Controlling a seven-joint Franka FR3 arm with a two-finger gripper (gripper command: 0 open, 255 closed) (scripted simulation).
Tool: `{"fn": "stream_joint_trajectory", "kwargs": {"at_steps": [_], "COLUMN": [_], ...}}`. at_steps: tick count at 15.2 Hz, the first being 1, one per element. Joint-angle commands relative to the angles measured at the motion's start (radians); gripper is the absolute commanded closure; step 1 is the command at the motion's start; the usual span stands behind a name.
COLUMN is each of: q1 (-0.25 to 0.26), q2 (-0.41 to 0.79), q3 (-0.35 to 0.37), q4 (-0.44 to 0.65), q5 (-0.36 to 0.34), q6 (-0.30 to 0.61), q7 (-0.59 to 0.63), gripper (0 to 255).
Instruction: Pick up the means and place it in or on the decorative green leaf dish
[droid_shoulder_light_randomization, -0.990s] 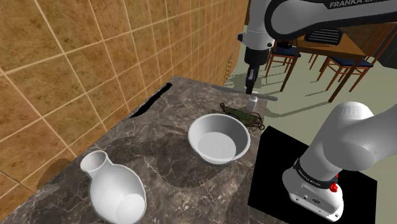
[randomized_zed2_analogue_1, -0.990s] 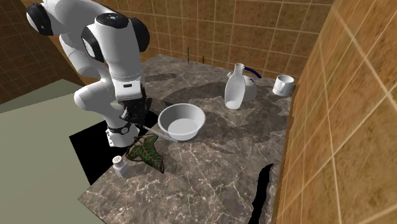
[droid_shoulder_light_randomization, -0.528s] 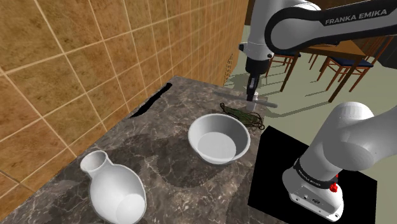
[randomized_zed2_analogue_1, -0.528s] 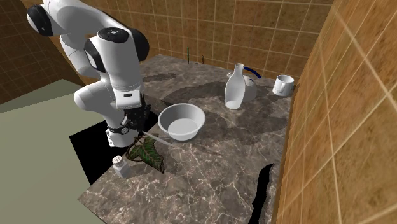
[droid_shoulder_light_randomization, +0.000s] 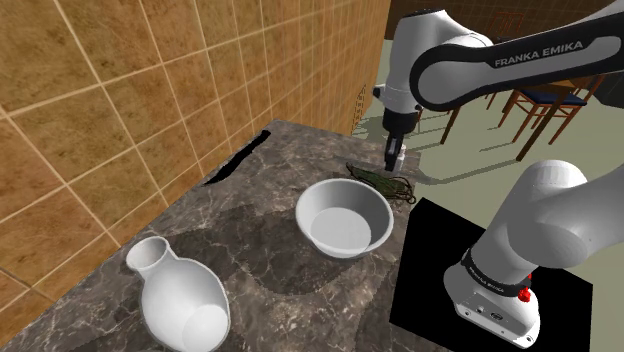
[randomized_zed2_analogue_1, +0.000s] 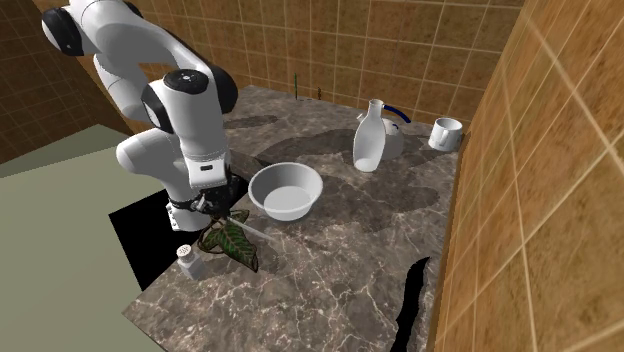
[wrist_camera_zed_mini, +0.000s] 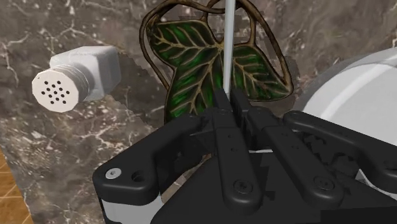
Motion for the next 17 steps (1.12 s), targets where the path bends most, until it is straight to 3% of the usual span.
{"fn": "stream_joint_trajectory", "kwargs": {"at_steps": [1, 10, 11, 16, 17], "q1": [0.000, 0.000, 0.000, 0.000, 0.001], "q2": [0.012, 0.021, 0.021, 0.021, 0.010], "q3": [0.000, 0.000, 0.000, 0.000, 0.000], "q4": [-0.023, -0.040, -0.040, -0.040, -0.013], "q5": [0.000, -0.001, -0.001, -0.001, 0.000], "q6": [0.036, 0.062, 0.062, 0.062, 0.023], "q7": [0.001, 0.001, 0.001, 0.001, 0.001], "gripper": [255, 255, 0, 0, 0]}}
